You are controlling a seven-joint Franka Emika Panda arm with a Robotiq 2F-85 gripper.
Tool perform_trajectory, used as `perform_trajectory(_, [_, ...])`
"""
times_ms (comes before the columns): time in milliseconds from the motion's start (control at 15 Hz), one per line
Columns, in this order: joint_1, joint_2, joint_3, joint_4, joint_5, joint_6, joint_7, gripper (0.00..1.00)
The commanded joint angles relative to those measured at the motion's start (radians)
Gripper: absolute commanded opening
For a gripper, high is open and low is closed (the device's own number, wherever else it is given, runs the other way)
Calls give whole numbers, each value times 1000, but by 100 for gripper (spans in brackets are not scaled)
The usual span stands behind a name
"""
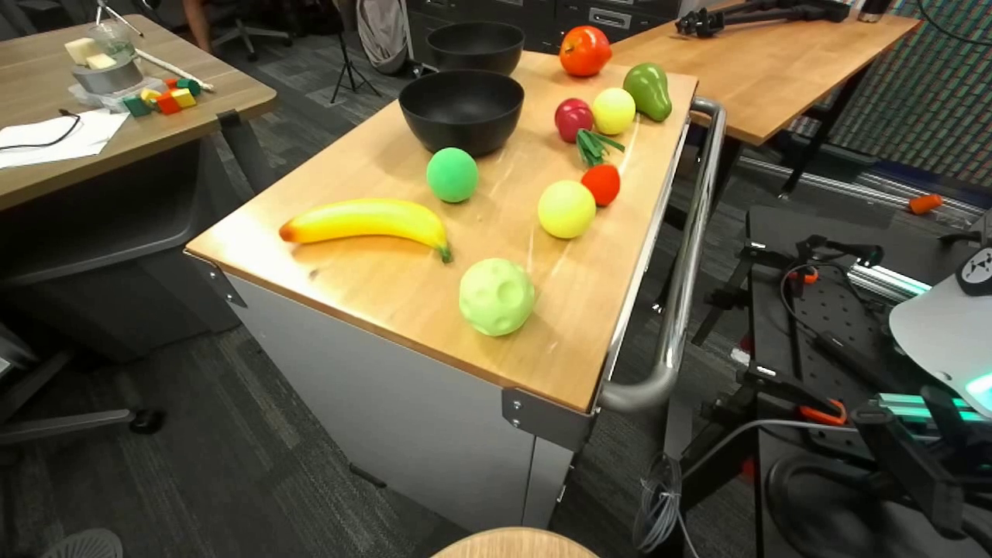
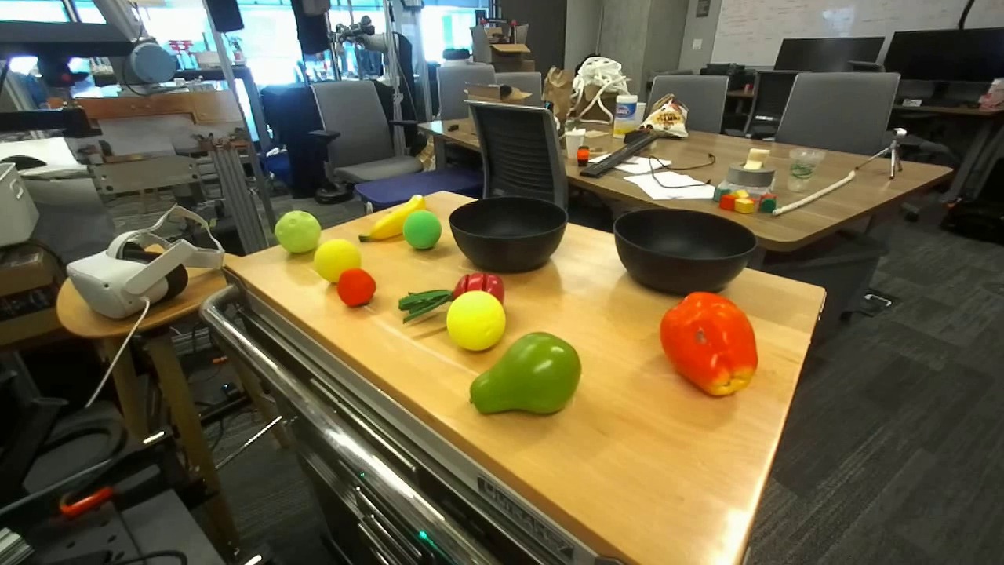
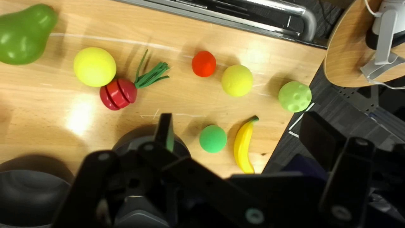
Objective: Divide the fruits between the black bowls
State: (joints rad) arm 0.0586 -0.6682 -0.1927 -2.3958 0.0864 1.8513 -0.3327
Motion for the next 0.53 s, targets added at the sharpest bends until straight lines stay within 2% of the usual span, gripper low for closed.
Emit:
perform_trajectory(0, [-38,-2,30,-14,-12,66,34,100])
perform_trajectory(67, [-37,4,29,-31,3,145,39,100])
perform_trajectory(267, [-27,101,67,-45,-72,404,9,100])
perform_trajectory(400, [-9,240,76,-36,-53,569,44,100])
perform_trajectory(467, [-10,307,85,-13,-41,591,77,100])
